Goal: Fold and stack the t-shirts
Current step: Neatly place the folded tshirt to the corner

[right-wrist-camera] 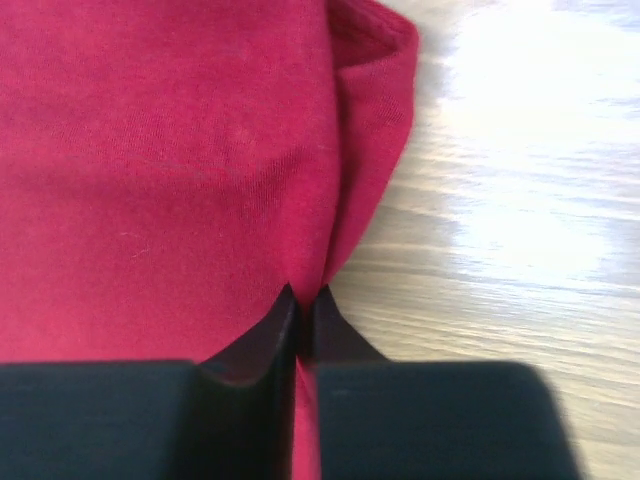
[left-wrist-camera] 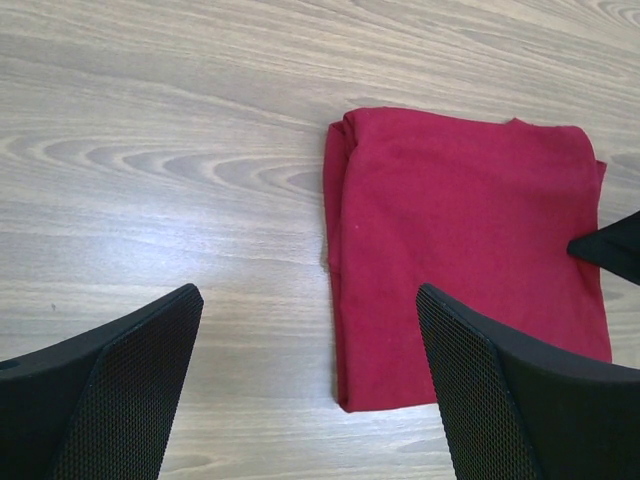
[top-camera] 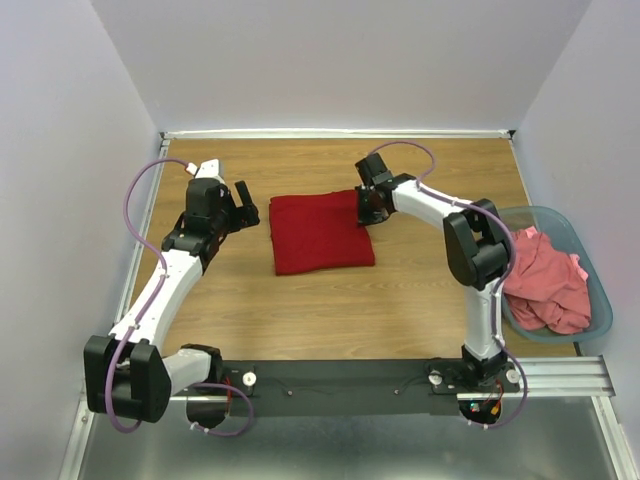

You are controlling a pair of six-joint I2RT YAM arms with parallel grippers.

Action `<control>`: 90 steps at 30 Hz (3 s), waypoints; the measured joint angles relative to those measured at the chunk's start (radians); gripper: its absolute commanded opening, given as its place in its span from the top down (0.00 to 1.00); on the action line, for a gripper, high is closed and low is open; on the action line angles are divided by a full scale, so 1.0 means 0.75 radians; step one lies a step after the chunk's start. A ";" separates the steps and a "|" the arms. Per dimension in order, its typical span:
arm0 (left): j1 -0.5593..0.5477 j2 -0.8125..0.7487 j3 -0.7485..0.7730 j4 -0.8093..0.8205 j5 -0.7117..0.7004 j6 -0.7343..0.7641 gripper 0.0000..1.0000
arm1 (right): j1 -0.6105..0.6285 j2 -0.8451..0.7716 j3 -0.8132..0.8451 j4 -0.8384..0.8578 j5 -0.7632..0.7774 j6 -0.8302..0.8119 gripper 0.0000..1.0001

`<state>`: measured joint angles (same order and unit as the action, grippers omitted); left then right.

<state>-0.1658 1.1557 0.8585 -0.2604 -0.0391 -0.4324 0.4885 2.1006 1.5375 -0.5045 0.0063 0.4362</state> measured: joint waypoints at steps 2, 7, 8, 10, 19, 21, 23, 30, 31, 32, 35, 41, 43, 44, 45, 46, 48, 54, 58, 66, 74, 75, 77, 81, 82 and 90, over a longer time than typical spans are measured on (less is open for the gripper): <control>0.000 0.000 -0.001 -0.001 0.000 0.003 0.04 | 0.012 0.006 0.019 -0.015 0.062 -0.016 0.99; 0.000 -0.004 -0.001 -0.009 0.000 0.004 0.05 | -0.038 0.024 0.066 -0.055 0.329 -0.171 0.99; 0.000 -0.009 -0.001 -0.015 0.000 0.004 0.05 | -0.062 0.034 0.077 -0.065 0.388 -0.206 0.99; 0.000 -0.019 -0.001 -0.022 0.000 0.003 0.05 | -0.137 0.067 0.116 -0.079 0.549 -0.312 0.99; 0.000 -0.034 -0.001 -0.082 0.000 0.003 0.06 | -0.581 0.350 0.453 -0.103 1.077 -0.706 0.99; 0.000 -0.035 -0.001 -0.106 -0.001 0.003 0.07 | -0.633 0.390 0.508 -0.057 1.145 -0.806 0.99; 0.000 -0.035 -0.001 -0.117 -0.004 0.003 0.08 | -0.662 0.423 0.561 -0.013 1.206 -0.899 0.99; 0.000 -0.035 -0.001 -0.161 -0.004 -0.009 0.08 | -0.728 0.506 0.669 0.219 1.294 -1.155 0.99; 0.000 -0.035 -0.001 -0.168 -0.004 -0.012 0.08 | -0.741 0.516 0.676 0.262 1.302 -1.201 0.99; 0.000 -0.035 -0.001 -0.175 -0.004 -0.013 0.08 | -0.750 0.524 0.683 0.287 1.306 -1.224 0.99; 0.000 -0.034 -0.001 -0.189 -0.004 -0.015 0.08 | -0.784 0.581 0.753 0.366 1.322 -1.304 0.95; 0.000 -0.034 -0.001 -0.197 -0.005 -0.022 0.06 | -0.816 0.634 0.835 0.443 1.352 -1.367 0.48; 0.000 -0.034 -0.001 -0.199 -0.006 -0.023 0.03 | -0.814 0.632 0.847 0.458 1.368 -1.371 0.25; 0.000 -0.035 -0.001 -0.201 -0.006 -0.023 0.02 | -0.811 0.625 0.847 0.465 1.372 -1.373 0.19; 0.000 -0.038 -0.001 -0.204 -0.007 -0.022 0.02 | -0.806 0.615 0.845 0.468 1.373 -1.369 0.12; 0.000 -0.043 -0.001 -0.208 -0.008 -0.022 0.02 | -0.801 0.601 0.837 0.472 1.373 -1.380 0.12; 0.000 -0.069 -0.001 -0.217 -0.009 -0.022 0.02 | -0.783 0.540 0.780 0.480 1.373 -1.377 0.03; 0.000 -0.199 0.048 -0.290 -0.020 -0.012 0.02 | -0.658 0.144 0.500 0.462 1.367 -1.323 0.00; -0.029 -0.292 0.141 -0.331 -0.074 0.004 0.02 | -0.551 -0.159 0.463 0.315 1.307 -1.121 0.00; -0.223 -0.481 0.276 -0.366 -0.254 0.078 0.02 | -0.544 -1.048 0.186 0.033 0.896 -0.561 0.00; -0.227 -0.748 0.193 -0.419 -0.441 -0.005 0.01 | -0.546 -1.708 -0.071 -0.244 0.660 -0.310 0.00; -0.227 -0.780 0.181 -0.420 -0.454 -0.026 0.01 | -0.546 -1.803 -0.100 -0.279 0.634 -0.299 0.00; -0.227 -0.927 0.148 -0.424 -0.469 -0.056 0.01 | -0.546 -1.916 -0.137 -0.328 0.601 -0.292 0.00; -0.227 -1.072 0.142 -0.421 -0.472 -0.083 0.01 | -0.546 -2.133 -0.186 -0.404 0.555 -0.285 0.00; -0.227 -1.104 0.143 -0.423 -0.474 -0.092 0.01 | -0.546 -2.177 -0.190 -0.420 0.544 -0.282 0.00; -0.227 -1.207 0.144 -0.462 -0.494 -0.134 0.01 | -0.546 -2.273 -0.223 -0.505 0.478 -0.315 0.00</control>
<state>-0.3363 0.2501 0.9665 -0.6071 -0.4095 -0.5327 0.0792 0.3958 1.3701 -0.8833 0.3649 0.1997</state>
